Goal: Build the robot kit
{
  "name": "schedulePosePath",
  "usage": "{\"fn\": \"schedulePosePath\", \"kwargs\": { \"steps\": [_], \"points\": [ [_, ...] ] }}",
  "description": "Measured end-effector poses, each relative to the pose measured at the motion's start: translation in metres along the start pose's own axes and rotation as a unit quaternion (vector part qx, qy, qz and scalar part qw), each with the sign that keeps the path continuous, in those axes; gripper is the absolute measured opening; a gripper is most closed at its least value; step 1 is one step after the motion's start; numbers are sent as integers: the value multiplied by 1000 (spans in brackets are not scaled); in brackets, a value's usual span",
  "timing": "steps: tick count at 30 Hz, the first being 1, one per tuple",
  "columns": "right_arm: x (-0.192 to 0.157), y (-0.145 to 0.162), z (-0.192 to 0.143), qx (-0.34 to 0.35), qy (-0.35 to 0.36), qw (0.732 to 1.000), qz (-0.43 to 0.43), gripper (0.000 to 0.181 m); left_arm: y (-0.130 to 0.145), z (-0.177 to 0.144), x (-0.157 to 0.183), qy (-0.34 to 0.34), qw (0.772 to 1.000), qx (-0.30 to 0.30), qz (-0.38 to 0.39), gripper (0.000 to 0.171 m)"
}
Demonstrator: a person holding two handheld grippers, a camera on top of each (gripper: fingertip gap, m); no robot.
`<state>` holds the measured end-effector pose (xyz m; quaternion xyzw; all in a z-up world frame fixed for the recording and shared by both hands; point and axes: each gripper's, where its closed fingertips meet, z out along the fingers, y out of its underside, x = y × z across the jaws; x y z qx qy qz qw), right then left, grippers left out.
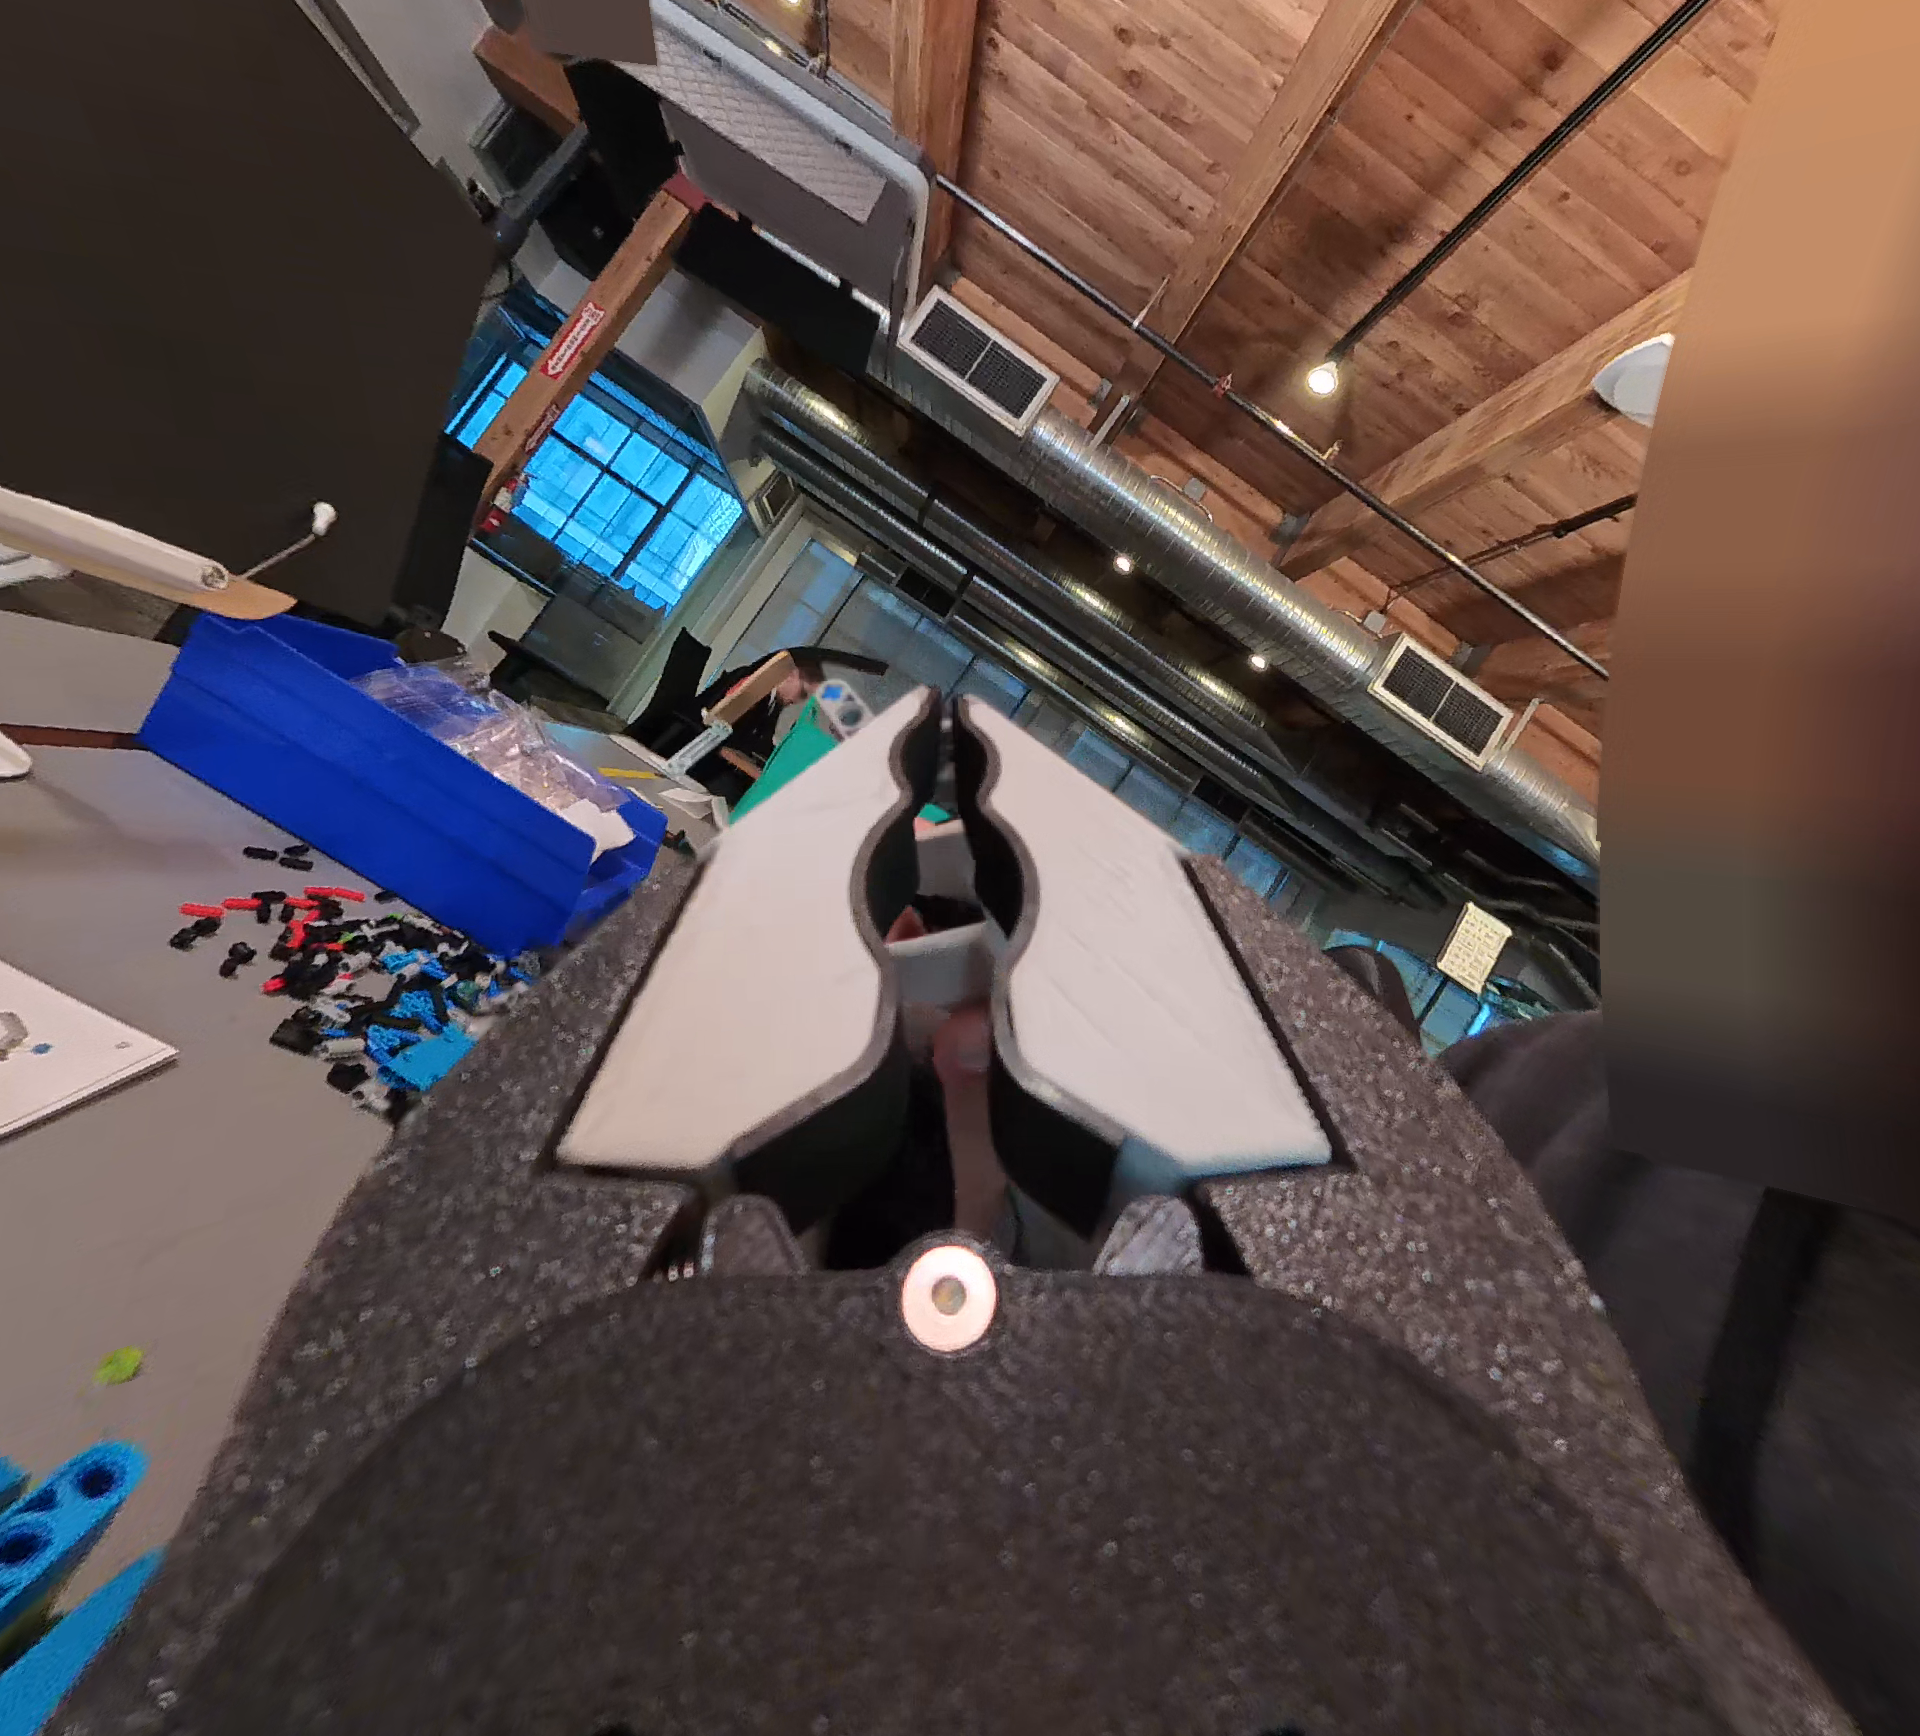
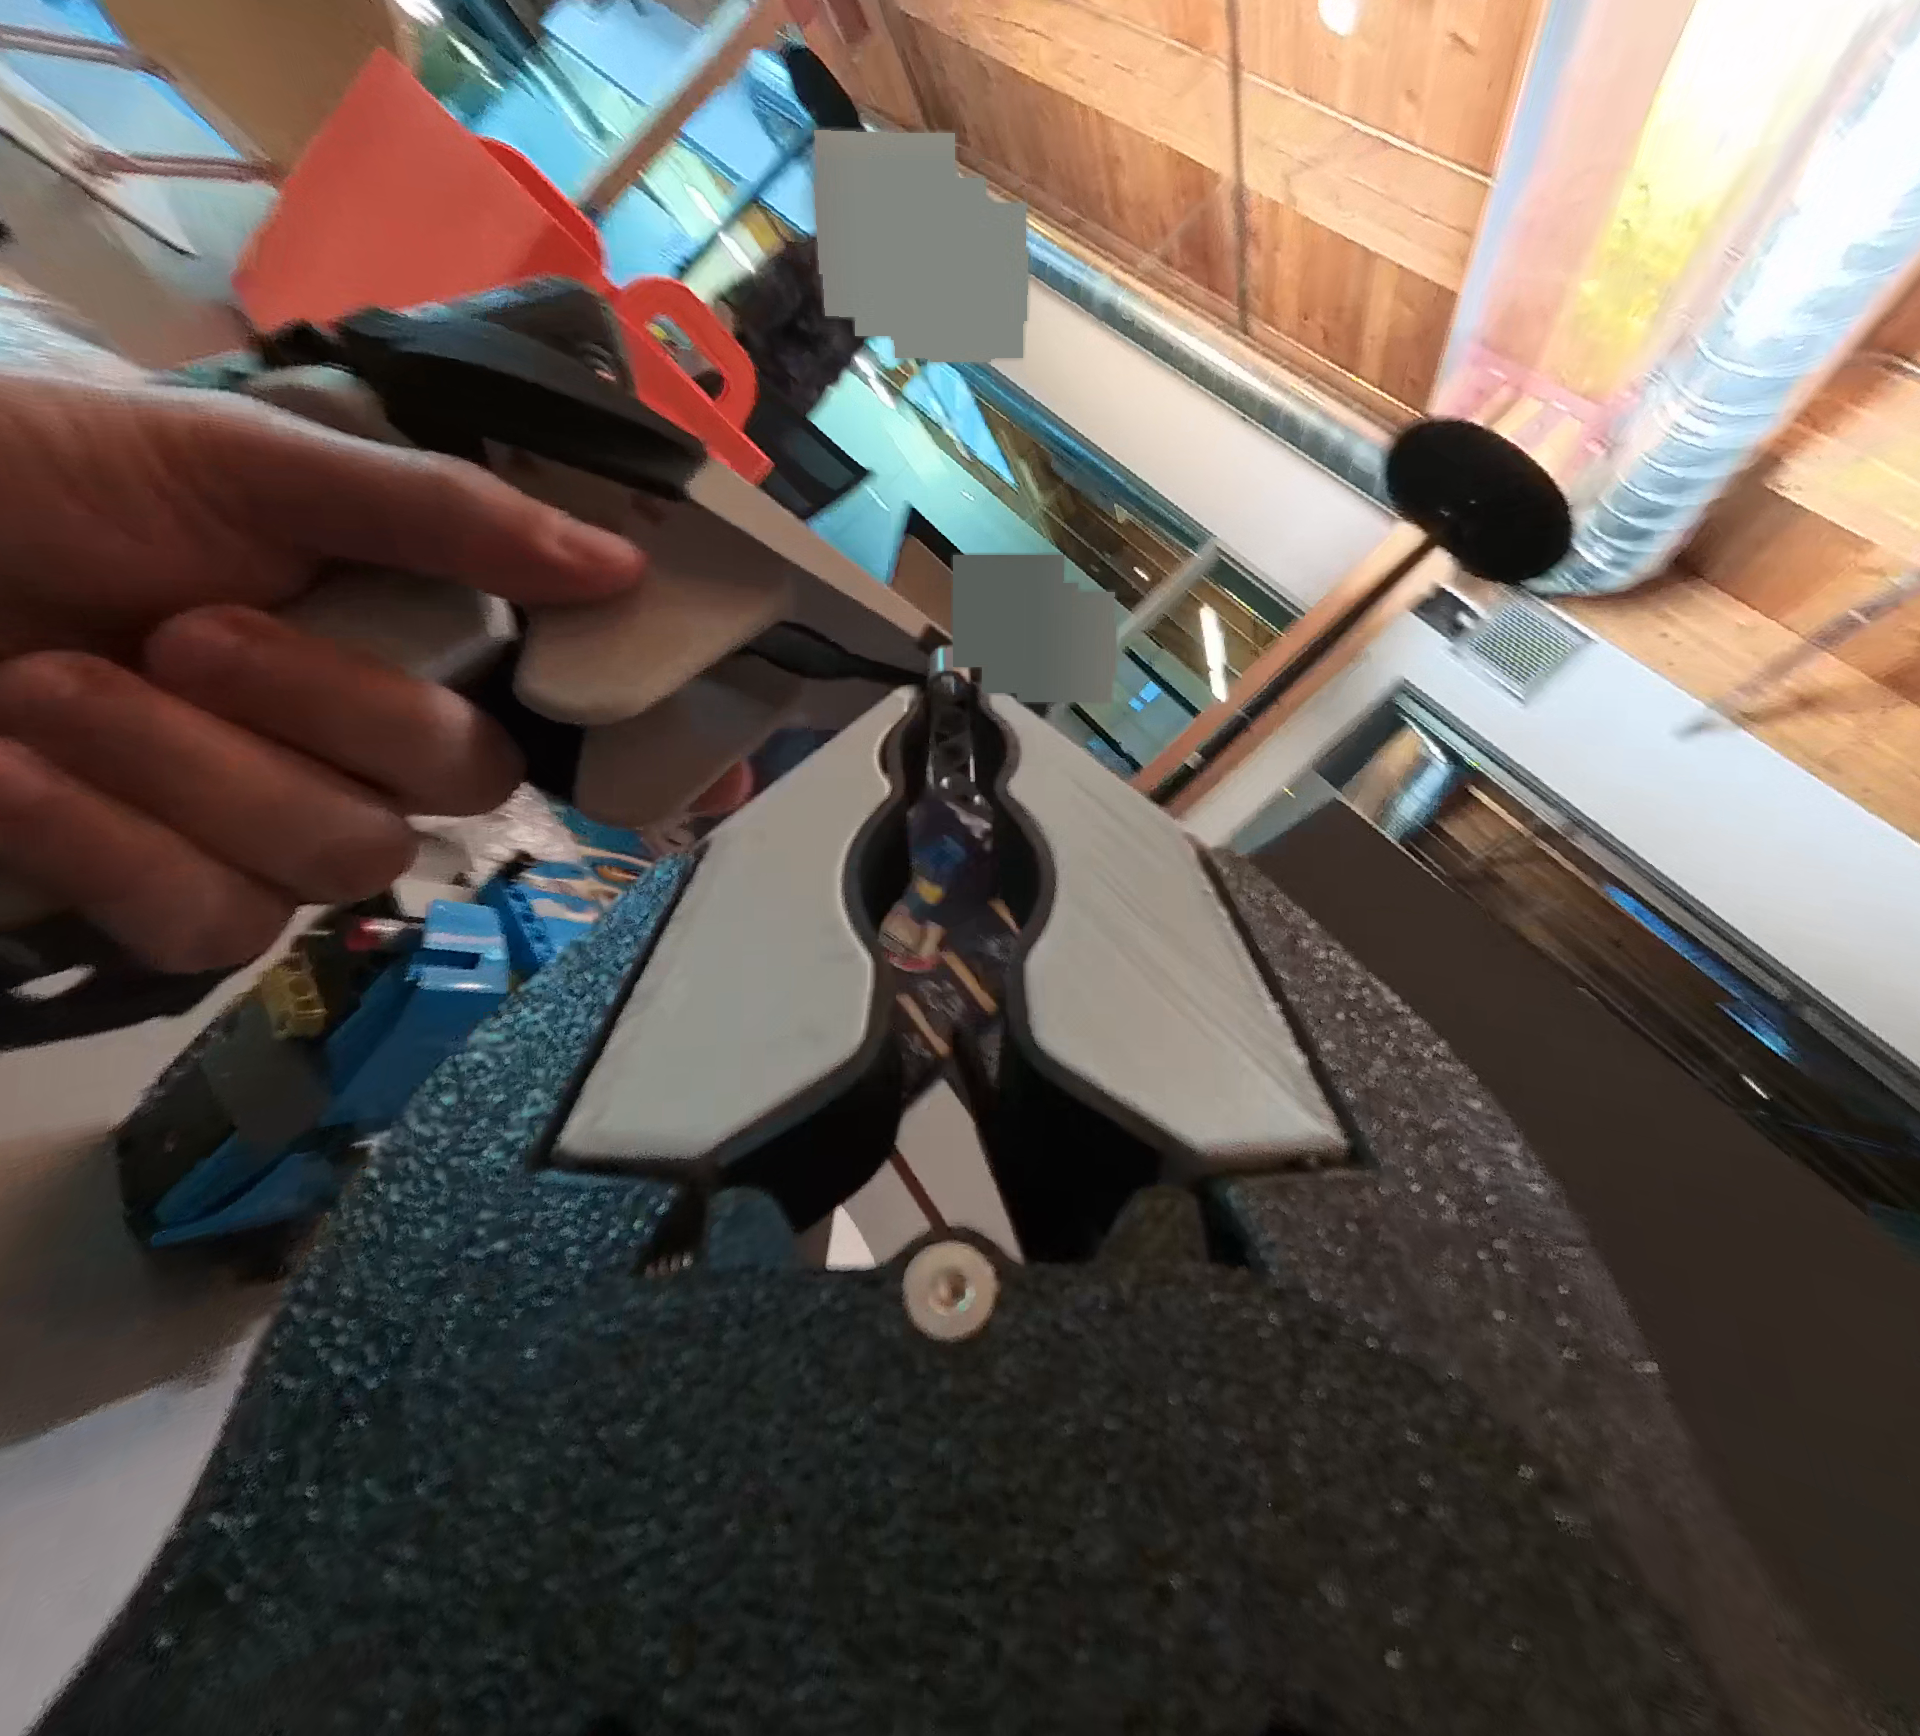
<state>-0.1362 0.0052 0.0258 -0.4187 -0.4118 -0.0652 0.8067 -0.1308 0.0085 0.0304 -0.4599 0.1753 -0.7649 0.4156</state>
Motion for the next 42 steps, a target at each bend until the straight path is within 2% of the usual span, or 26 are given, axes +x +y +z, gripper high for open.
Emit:
{"fn": "schedulePosePath", "kwargs": {
  "steps": [5, 7, 9, 10, 11, 13, 15, 17, 19, 22, 25, 28, 30, 32, 35, 39, 42],
  "points": [
    [-12, 1, -7, 22, -78, 997, 20, 7, 13, -3, -2, 13, 998, -49, -27, 0],
    [-23, 8, -20, 7, -150, 987, 52, 7, 31, -9, -7, -17, 995, -98, -19, 0],
    [-38, 18, -45, -17, -237, 967, 97, 7, 57, -22, -15, -65, 984, -164, -2, 0],
    [-43, 36, -57, -60, -268, 955, 114, 7, 69, -32, -19, -88, 977, -194, 10, 0],
    [-39, 62, -65, -119, -260, 950, 125, 7, 80, -44, -23, -109, 968, -227, 26, 0],
    [-40, 96, -84, -174, -268, 928, 192, 7, 97, -67, -31, -153, 944, -285, 68, 0],
    [-44, 108, -93, -193, -269, 898, 289, 7, 104, -88, -39, -191, 918, -326, 122, 3],
    [-58, 107, -98, -191, -292, 876, 333, 7, 102, -110, -44, -222, 889, -356, 183, 5],
    [-72, 109, -100, -201, -319, 859, 346, 7, 88, -130, -49, -256, 865, -355, 247, 7],
    [-84, 113, -99, -211, -339, 849, 347, 7, 66, -164, -50, -280, 832, -364, 309, 8],
    [-92, 122, -101, -235, -342, 849, 327, 7, 23, -214, -48, -355, 817, -343, 299, 12],
    [-102, 139, -107, -281, -348, 845, 292, 7, -28, -278, -35, -438, 795, -311, 281, 18],
    [-110, 150, -110, -311, -354, 839, 270, 7, -41, -317, -19, -463, 786, -319, 256, 22],
    [-117, 155, -111, -326, -360, 837, 251, 7, -34, -351, -5, -474, 771, -354, 235, 22],
    [-124, 157, -109, -333, -369, 832, 246, 7, -7, -405, 7, -493, 739, -404, 216, 22],
    [-129, 165, -111, -348, -373, 826, 242, 7, 22, -457, 25, -528, 740, -377, 177, 28],
    [-130, 167, -109, -347, -375, 822, 252, 7, 38, -470, 28, -530, 742, -355, 204, 28]
  ]
}}
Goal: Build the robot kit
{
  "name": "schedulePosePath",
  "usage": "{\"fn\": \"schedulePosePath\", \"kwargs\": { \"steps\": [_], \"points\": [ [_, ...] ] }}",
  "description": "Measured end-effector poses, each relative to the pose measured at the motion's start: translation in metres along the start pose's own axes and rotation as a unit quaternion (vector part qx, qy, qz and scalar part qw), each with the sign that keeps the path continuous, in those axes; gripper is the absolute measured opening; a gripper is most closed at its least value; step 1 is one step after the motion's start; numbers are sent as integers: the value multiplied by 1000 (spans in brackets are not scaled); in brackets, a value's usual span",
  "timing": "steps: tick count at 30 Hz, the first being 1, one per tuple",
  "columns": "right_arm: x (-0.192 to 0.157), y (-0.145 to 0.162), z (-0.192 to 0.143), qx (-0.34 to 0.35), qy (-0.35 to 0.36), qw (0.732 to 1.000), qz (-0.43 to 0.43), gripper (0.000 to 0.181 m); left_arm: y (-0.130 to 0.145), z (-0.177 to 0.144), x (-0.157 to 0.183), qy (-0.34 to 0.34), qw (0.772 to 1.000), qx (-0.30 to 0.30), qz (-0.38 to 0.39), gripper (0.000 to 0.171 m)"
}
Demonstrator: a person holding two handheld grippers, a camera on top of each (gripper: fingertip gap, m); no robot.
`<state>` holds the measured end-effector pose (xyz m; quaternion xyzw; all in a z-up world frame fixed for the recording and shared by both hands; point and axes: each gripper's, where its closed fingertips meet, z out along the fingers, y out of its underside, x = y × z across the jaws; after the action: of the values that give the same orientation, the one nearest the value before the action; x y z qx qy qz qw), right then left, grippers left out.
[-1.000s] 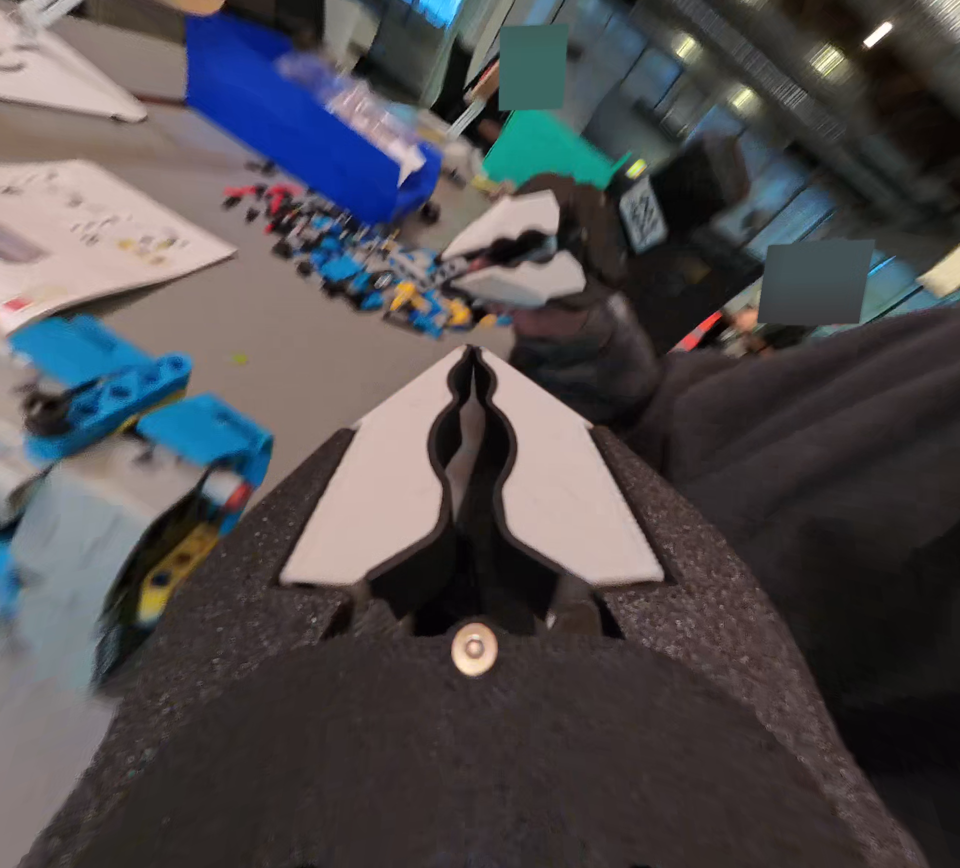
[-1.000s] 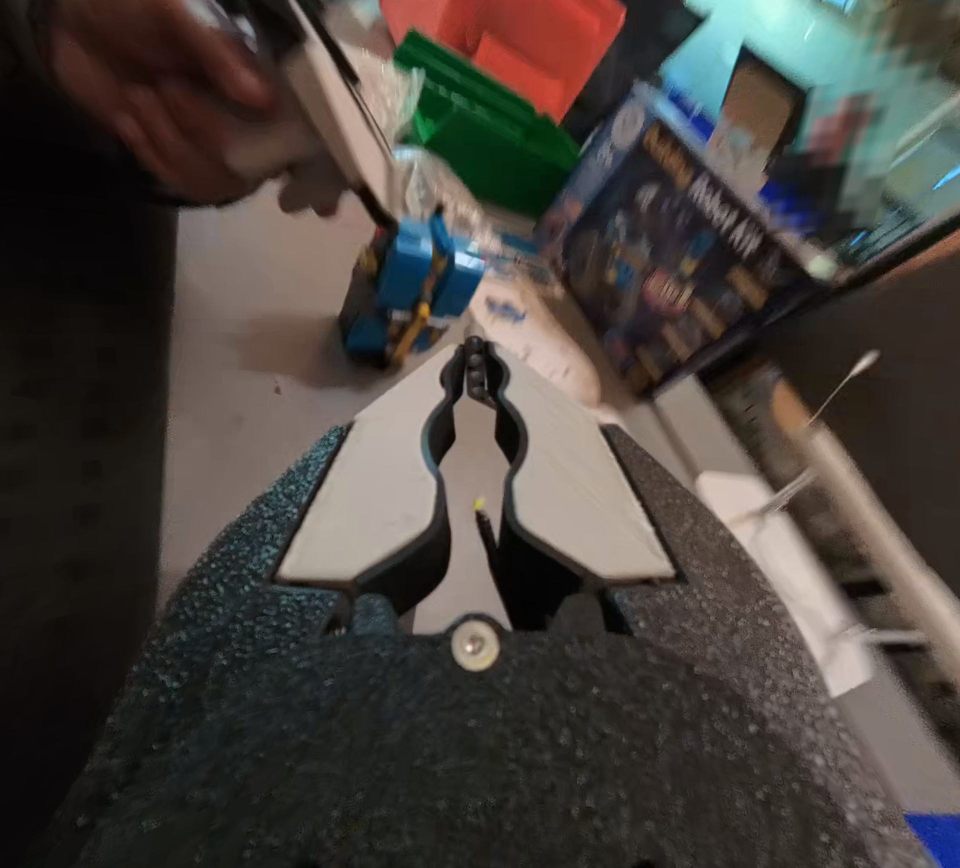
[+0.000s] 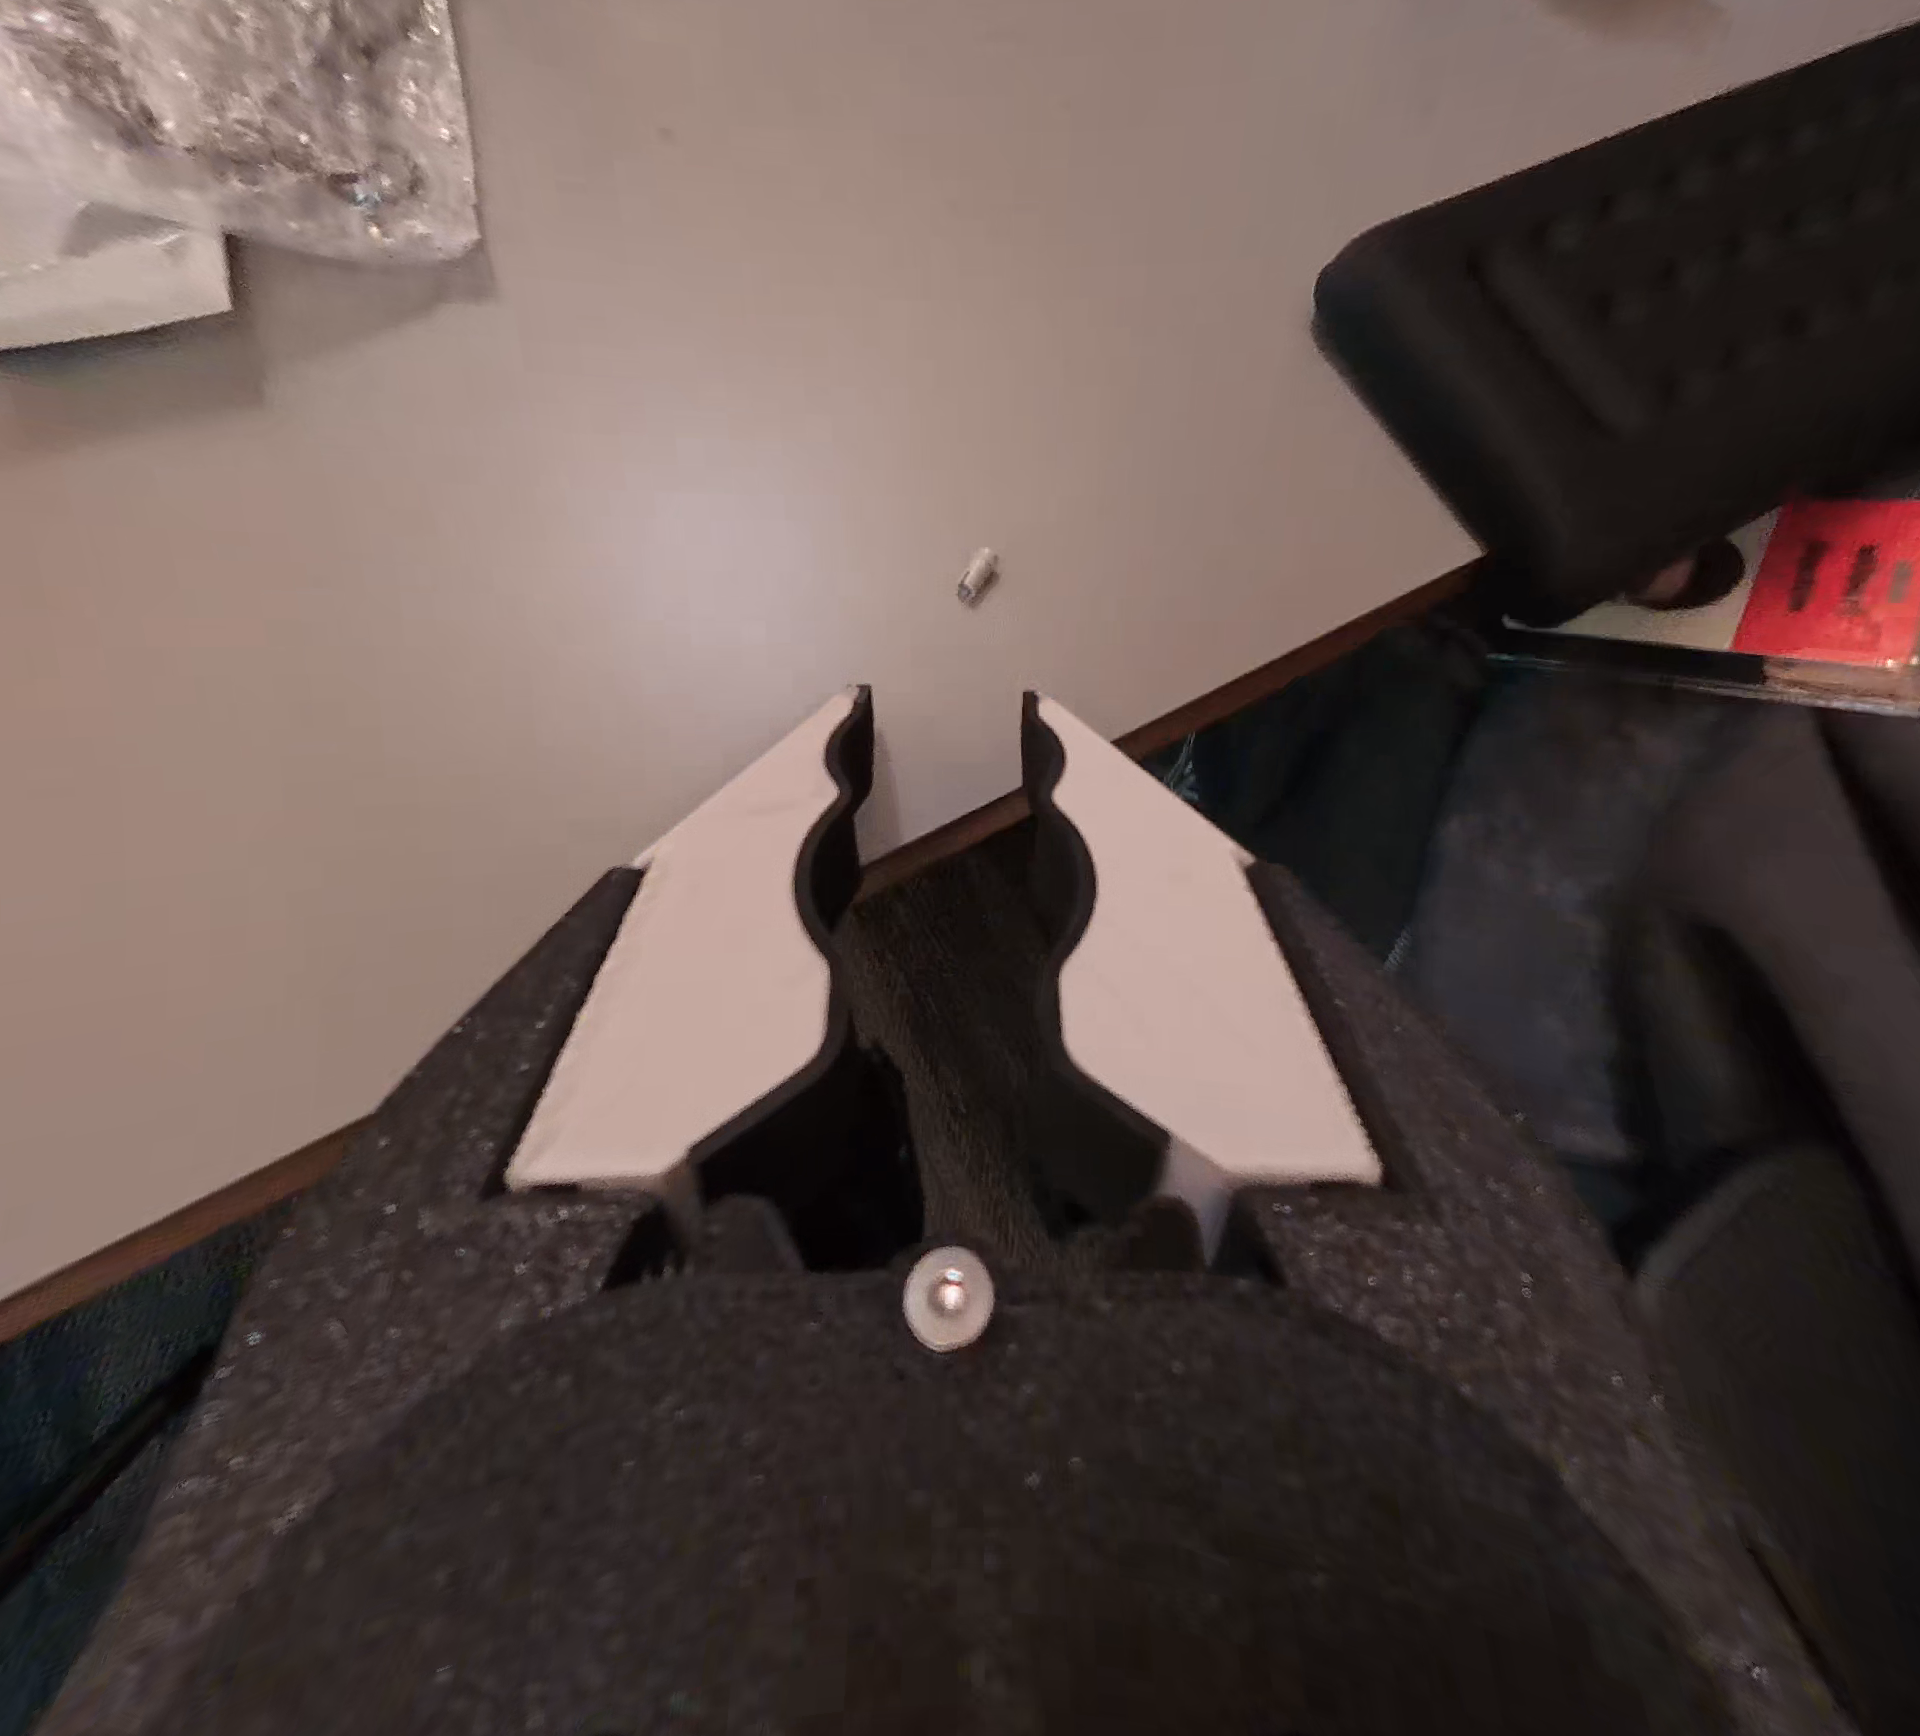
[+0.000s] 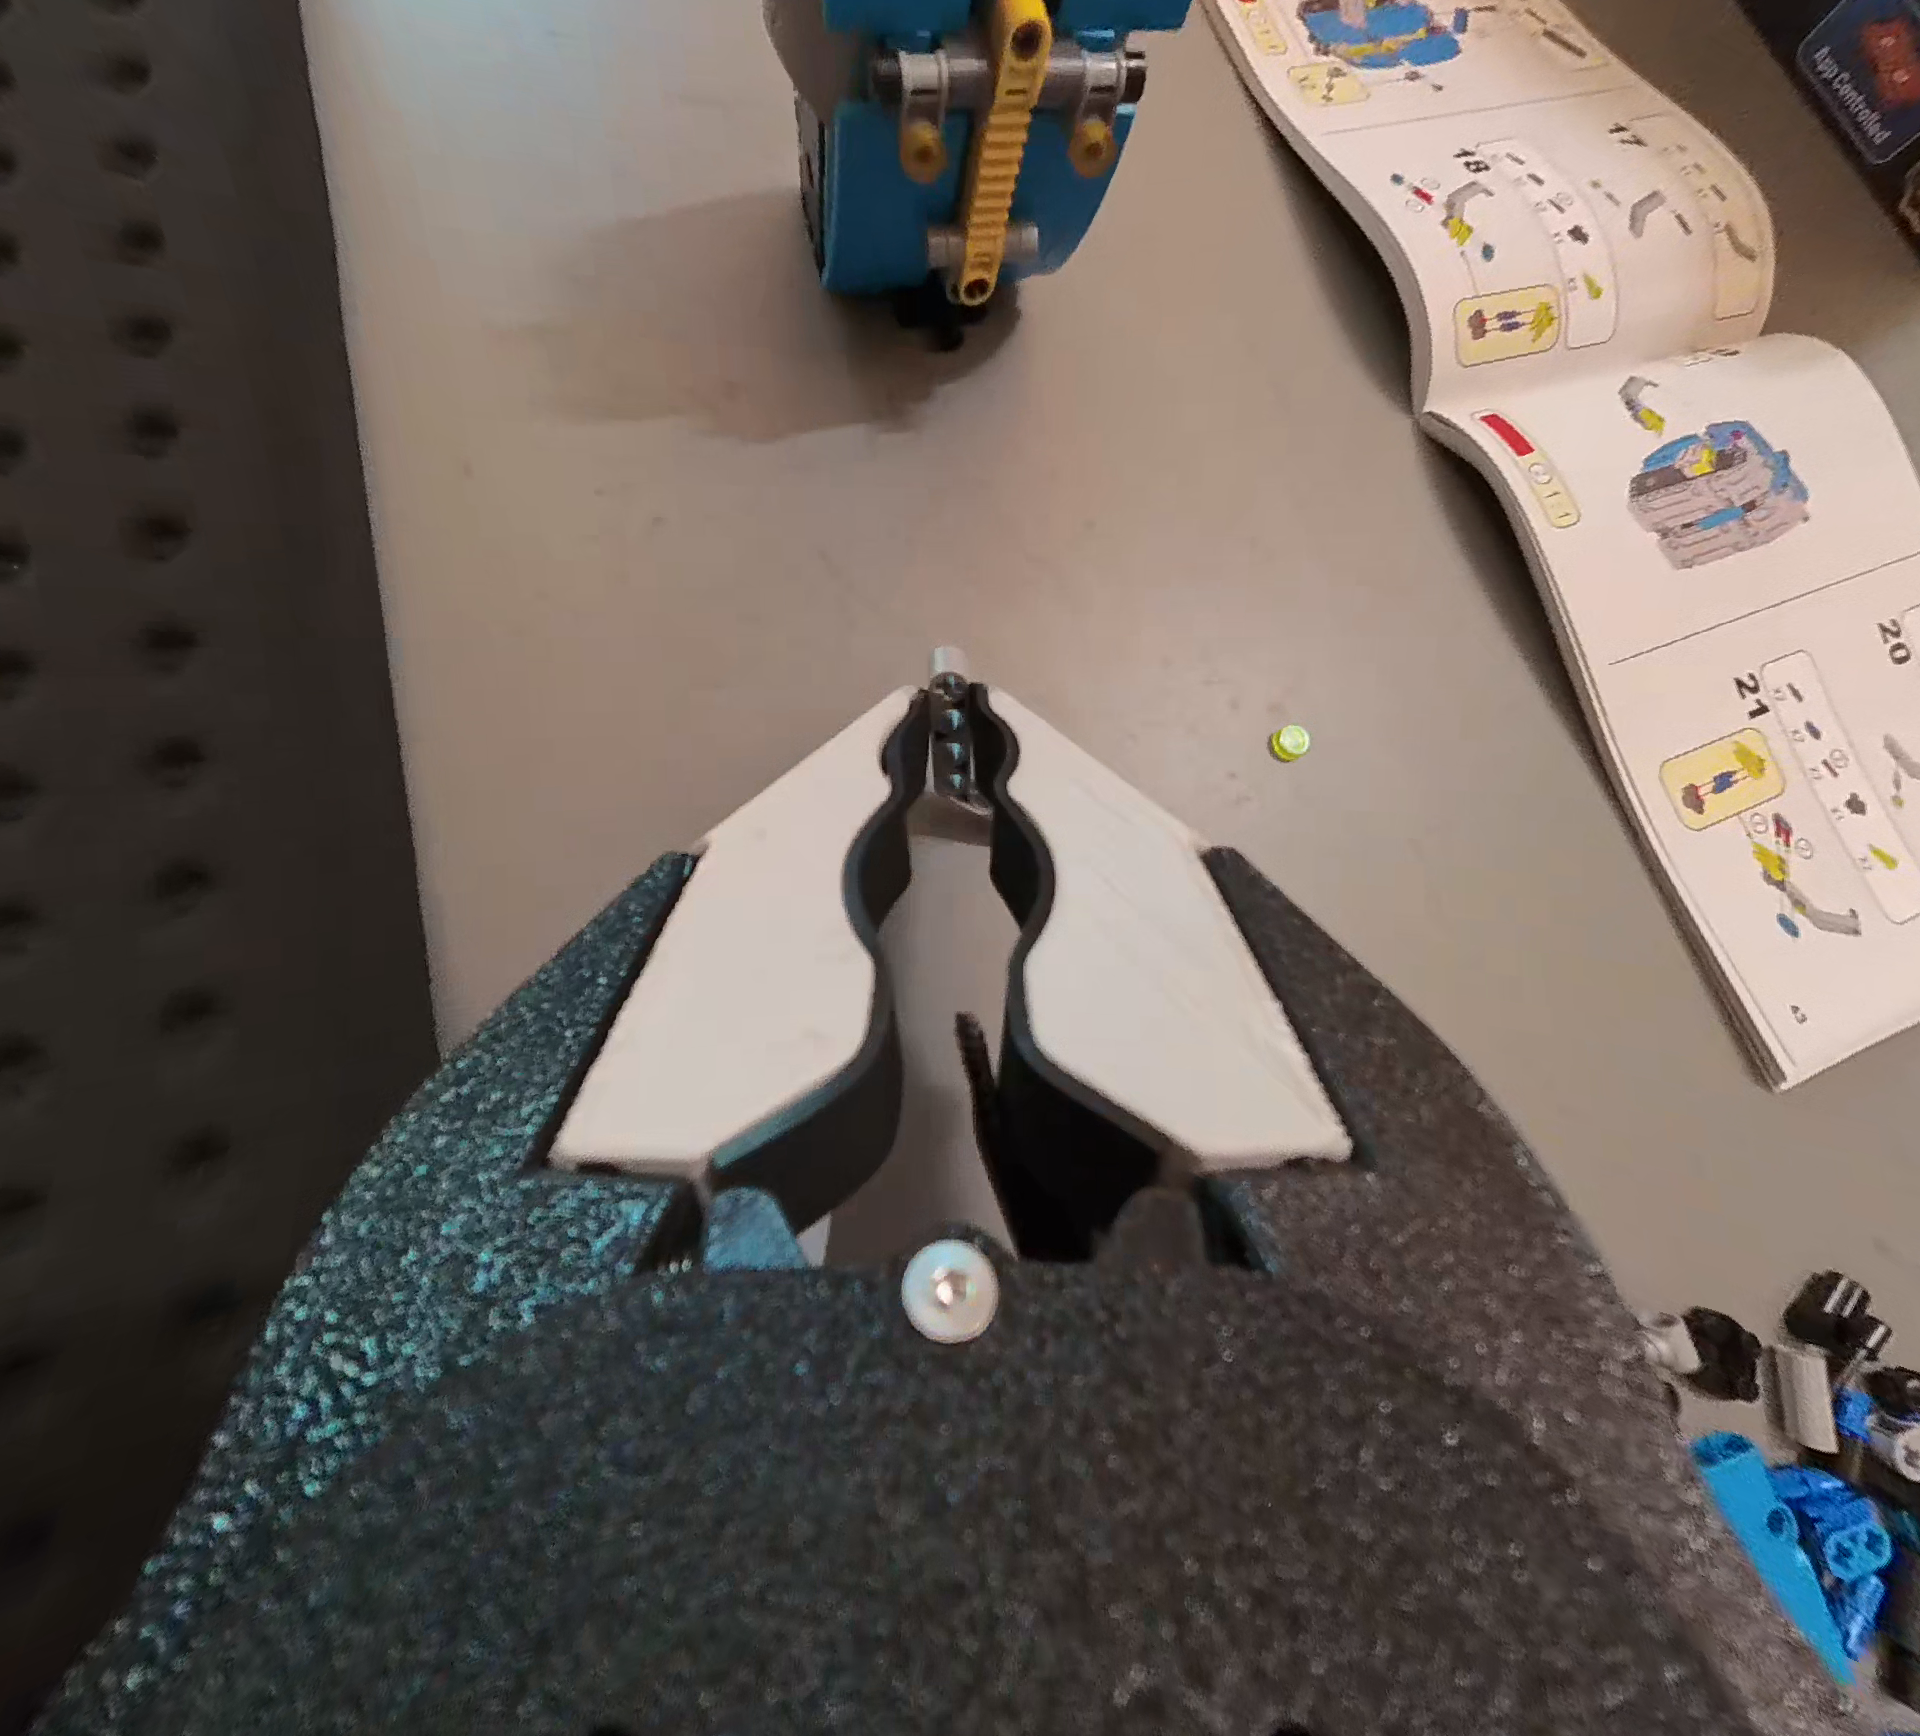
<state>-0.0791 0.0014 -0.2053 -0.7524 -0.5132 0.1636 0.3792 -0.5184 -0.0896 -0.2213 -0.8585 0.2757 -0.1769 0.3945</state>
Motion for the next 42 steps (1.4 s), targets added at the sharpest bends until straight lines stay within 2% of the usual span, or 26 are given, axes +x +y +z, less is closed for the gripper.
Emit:
{"fn": "schedulePosePath", "kwargs": {
  "steps": [4, 9, 14, 19, 23, 28, 31, 34, 37, 39, 42],
  "points": [
    [4, -3, 3, 6, -3, 1000, 14, 7, -11, 4, 3, 7, 998, 54, 5, 23],
    [7, -4, 4, 2, 9, 1000, 14, 7, -18, 20, 9, 31, 998, 24, 57, 22],
    [-11, -5, 7, -57, -56, 997, 21, 7, -24, 24, 8, 64, 994, -12, 88, 19],
    [-8, -7, 12, -145, -96, 985, 23, 7, -14, 29, 11, 82, 985, -76, 128, 18],
    [-11, 0, 17, -213, -112, 971, -17, 7, -13, 29, 12, 88, 983, -87, 132, 16],
    [-12, 12, 25, -247, -122, 961, -35, 7, -12, 29, 15, 97, 982, -97, 133, 10],
    [-15, 11, 25, -239, -130, 962, -28, 7, -11, 29, 17, 102, 981, -101, 132, 5],
    [-12, 9, 23, -224, -118, 967, -24, 26, -12, 30, 17, 100, 981, -101, 132, 5],
    [-12, -6, 16, -187, -105, 977, -21, 26, -24, 36, 17, 86, 983, -78, 140, 5],
    [-22, -29, 14, -136, -107, 985, -22, 22, -56, 41, 31, 94, 986, -13, 135, 5],
    [-65, -90, 20, 10, -157, 987, -15, 17, -127, 45, 81, 164, 971, 137, 103, 5]
  ]
}}
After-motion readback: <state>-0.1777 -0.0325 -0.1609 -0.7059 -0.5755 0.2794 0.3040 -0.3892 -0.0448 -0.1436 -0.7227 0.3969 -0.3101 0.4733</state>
